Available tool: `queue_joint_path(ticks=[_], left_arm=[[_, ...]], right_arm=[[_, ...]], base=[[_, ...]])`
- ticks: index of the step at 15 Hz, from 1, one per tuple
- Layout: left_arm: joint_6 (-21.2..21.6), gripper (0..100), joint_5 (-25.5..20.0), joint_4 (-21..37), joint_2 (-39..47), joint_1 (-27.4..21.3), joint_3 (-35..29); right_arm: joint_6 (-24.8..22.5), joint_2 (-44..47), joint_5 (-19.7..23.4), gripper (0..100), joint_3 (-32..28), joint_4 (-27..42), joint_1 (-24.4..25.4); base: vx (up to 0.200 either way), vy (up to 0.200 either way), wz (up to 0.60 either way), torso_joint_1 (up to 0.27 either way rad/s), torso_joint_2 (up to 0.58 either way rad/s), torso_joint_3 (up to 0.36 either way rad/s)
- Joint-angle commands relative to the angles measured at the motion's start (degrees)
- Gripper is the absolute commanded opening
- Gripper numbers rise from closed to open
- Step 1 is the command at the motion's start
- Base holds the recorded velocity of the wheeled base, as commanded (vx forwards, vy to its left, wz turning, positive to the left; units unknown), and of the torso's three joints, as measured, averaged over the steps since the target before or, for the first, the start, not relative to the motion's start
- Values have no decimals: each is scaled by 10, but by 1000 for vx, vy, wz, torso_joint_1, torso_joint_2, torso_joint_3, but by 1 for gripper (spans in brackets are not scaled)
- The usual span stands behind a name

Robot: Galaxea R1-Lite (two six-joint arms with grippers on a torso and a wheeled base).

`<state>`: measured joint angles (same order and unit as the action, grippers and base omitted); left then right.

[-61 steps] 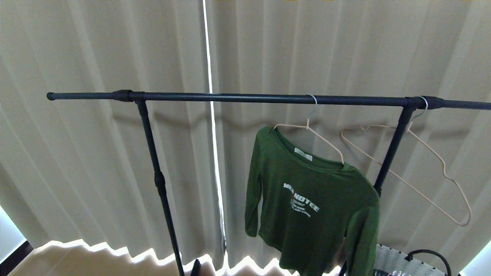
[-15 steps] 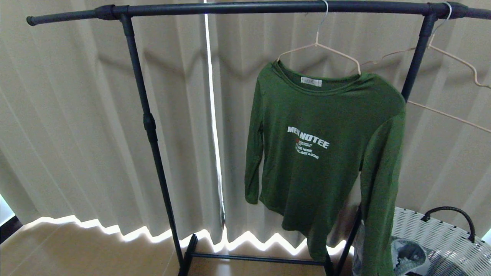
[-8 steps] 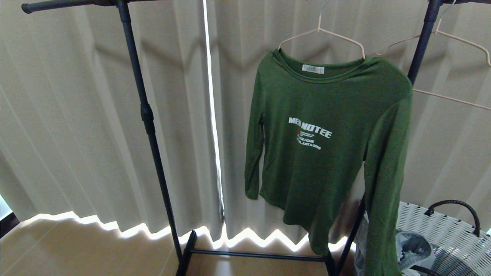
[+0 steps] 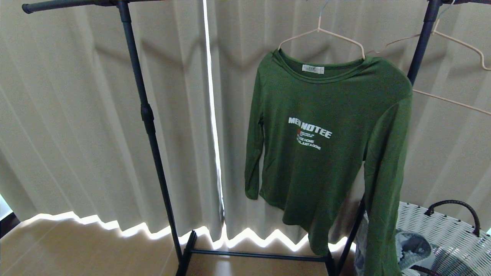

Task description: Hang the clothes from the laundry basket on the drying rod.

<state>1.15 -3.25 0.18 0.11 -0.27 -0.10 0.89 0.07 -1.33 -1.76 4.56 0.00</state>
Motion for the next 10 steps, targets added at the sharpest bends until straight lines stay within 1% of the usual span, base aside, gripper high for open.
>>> queue_joint_path(ticks=[1,10], left_arm=[[0,100,0,0,1,0,0],[-1,100,0,0,1,0,0]], right_arm=[[0,-1,0,100,0,0,0],[-3,-1,2,100,-1,0,0]], base=[[0,0,0,0,0,0],[0,0,0,0,0,0]])
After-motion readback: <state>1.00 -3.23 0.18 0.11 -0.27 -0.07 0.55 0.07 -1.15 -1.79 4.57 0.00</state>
